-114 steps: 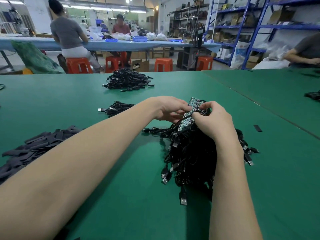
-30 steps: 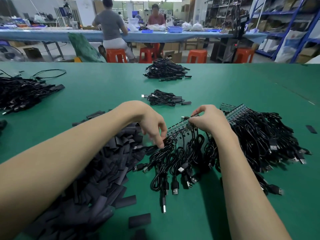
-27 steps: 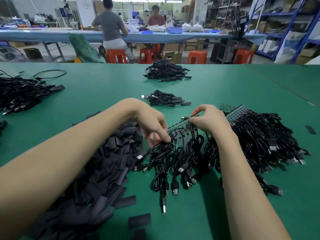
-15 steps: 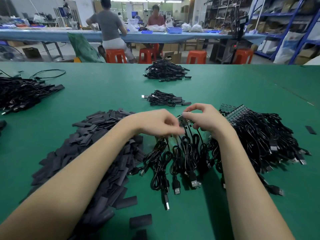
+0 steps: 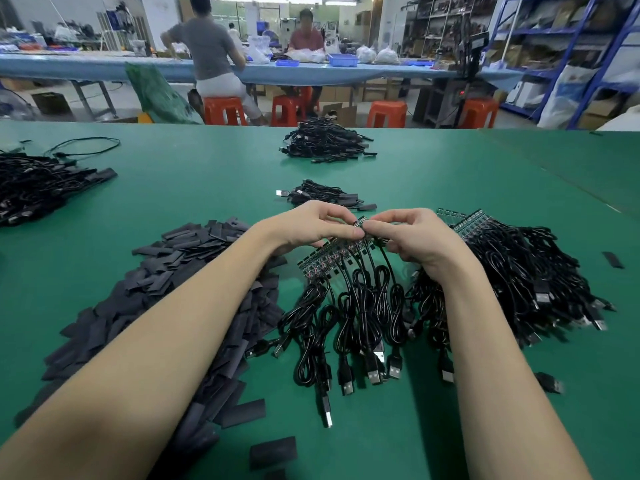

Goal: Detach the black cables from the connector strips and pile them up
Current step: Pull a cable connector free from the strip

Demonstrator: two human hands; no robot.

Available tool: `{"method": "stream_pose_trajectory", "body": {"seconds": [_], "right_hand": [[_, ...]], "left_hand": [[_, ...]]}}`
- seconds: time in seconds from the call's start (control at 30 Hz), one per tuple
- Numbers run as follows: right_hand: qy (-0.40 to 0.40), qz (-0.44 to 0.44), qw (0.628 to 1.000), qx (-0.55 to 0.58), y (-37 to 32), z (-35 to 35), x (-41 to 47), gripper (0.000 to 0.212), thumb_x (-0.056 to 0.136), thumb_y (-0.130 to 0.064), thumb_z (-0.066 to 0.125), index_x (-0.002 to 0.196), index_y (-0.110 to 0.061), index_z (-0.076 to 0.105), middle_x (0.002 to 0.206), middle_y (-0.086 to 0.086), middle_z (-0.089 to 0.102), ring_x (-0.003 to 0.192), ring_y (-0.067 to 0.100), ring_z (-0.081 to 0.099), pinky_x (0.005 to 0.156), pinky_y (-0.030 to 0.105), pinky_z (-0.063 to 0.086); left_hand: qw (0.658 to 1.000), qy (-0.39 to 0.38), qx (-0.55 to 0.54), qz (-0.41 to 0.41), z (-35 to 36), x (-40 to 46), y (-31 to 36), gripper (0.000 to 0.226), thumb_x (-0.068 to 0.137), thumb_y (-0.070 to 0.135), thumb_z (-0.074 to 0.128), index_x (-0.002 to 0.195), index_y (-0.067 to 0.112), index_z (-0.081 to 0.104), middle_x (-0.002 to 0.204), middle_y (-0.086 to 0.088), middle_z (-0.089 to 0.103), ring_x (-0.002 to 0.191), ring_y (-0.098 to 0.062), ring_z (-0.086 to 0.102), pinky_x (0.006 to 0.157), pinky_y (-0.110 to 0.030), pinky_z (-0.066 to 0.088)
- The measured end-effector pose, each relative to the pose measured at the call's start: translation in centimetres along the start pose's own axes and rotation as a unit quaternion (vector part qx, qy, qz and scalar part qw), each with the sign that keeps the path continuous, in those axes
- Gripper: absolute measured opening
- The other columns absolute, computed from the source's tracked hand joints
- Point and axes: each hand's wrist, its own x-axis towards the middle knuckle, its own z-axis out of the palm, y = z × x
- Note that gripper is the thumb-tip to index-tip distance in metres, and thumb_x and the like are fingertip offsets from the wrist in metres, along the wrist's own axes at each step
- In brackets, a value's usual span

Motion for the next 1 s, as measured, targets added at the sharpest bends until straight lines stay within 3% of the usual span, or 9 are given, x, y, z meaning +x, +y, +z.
{"method": "stream_pose_trajectory", "body": {"seconds": [0.1,0.23,0.37,0.47,0.63,0.77,0.83,0.93,1.0], "right_hand": [[-0.023,-0.007,0.999,0.039,-0.1,-0.1,-0.1,0.015,0.076,-0.036,0.087,0.082,-0.024,0.082,0.064,-0.008,0.062,0.048,0.005,0.039,0.041,0.015,0.030],[-0.060,0.015,0.995,0.078,-0.7,-0.4,-0.6,0.023,0.072,-0.031,0.087,0.089,-0.017,0.081,0.061,-0.008,0.058,0.047,0.005,0.032,0.043,0.018,0.026],[-0.103,0.029,0.987,0.117,-1.2,-0.5,-1.0,0.043,0.061,-0.030,0.083,0.099,-0.012,0.077,0.059,-0.008,0.052,0.046,0.004,0.028,0.041,0.016,0.021],[-0.110,0.033,0.985,0.129,-1.3,-0.3,-1.1,0.044,0.061,-0.029,0.082,0.101,-0.011,0.077,0.068,-0.006,0.052,0.046,0.003,0.028,0.042,0.015,0.021],[-0.129,0.038,0.972,0.194,-1.4,-0.4,-1.1,0.035,0.067,-0.024,0.079,0.100,-0.012,0.073,0.059,-0.012,0.058,0.043,0.000,0.028,0.041,0.011,0.020],[-0.129,-0.001,0.977,0.167,-2.0,-1.4,-1.7,0.030,0.065,-0.032,0.082,0.092,-0.019,0.076,0.070,-0.011,0.066,0.047,0.002,0.031,0.042,0.013,0.025],[-0.156,-0.028,0.978,0.137,-2.7,-1.9,-2.1,0.027,0.062,-0.036,0.084,0.085,-0.023,0.080,0.079,-0.008,0.068,0.048,0.002,0.031,0.043,0.013,0.027],[-0.257,-0.079,0.946,0.183,-3.7,-2.7,-2.6,0.017,0.068,-0.033,0.089,0.080,-0.026,0.079,0.077,-0.008,0.069,0.043,-0.002,0.033,0.041,0.011,0.027],[-0.291,-0.091,0.927,0.219,-4.3,-2.8,-2.9,0.024,0.063,-0.034,0.094,0.079,-0.026,0.079,0.076,-0.008,0.069,0.041,-0.003,0.035,0.040,0.010,0.026]], "left_hand": [[0.998,-0.009,-0.056,0.034,0.3,-0.2,-0.5,0.005,0.084,0.039,0.078,0.086,0.036,0.073,0.088,0.016,0.072,0.073,0.006,0.061,0.068,-0.025,0.041],[0.986,-0.033,-0.141,0.086,0.4,-0.2,-1.0,0.002,0.081,0.027,0.078,0.083,0.028,0.077,0.082,0.012,0.070,0.076,-0.001,0.061,0.073,-0.012,0.046],[0.981,-0.032,-0.162,0.102,0.8,-0.1,-1.4,0.014,0.085,0.022,0.071,0.078,0.032,0.078,0.077,0.017,0.067,0.075,0.002,0.059,0.074,-0.009,0.045],[0.977,-0.030,-0.179,0.110,0.8,-0.1,-1.7,0.004,0.081,0.028,0.075,0.079,0.030,0.078,0.078,0.017,0.067,0.075,0.002,0.058,0.075,-0.011,0.044],[0.969,-0.029,-0.232,0.083,0.5,-0.1,-2.3,0.009,0.084,0.024,0.072,0.080,0.029,0.077,0.078,0.015,0.066,0.045,0.002,0.044,0.040,-0.010,0.030],[0.994,0.020,-0.104,0.011,0.4,-0.2,-2.5,0.008,0.086,0.042,0.076,0.087,0.034,0.075,0.092,0.016,0.073,0.072,0.003,0.061,0.067,-0.026,0.036],[0.998,0.054,-0.006,-0.026,0.5,-0.2,-2.4,0.021,0.086,0.050,0.074,0.097,0.031,0.075,0.100,0.015,0.076,0.089,0.002,0.067,0.073,-0.022,0.042],[0.987,0.120,0.109,-0.006,1.3,-0.3,-2.4,0.038,0.085,0.056,0.072,0.110,0.027,0.071,0.104,0.016,0.072,0.092,0.006,0.064,0.079,-0.014,0.046],[0.978,0.196,0.067,0.033,2.0,-0.8,-2.2,0.033,0.090,0.050,0.069,0.111,0.025,0.067,0.107,0.014,0.069,0.095,0.004,0.063,0.084,-0.018,0.049]]}}
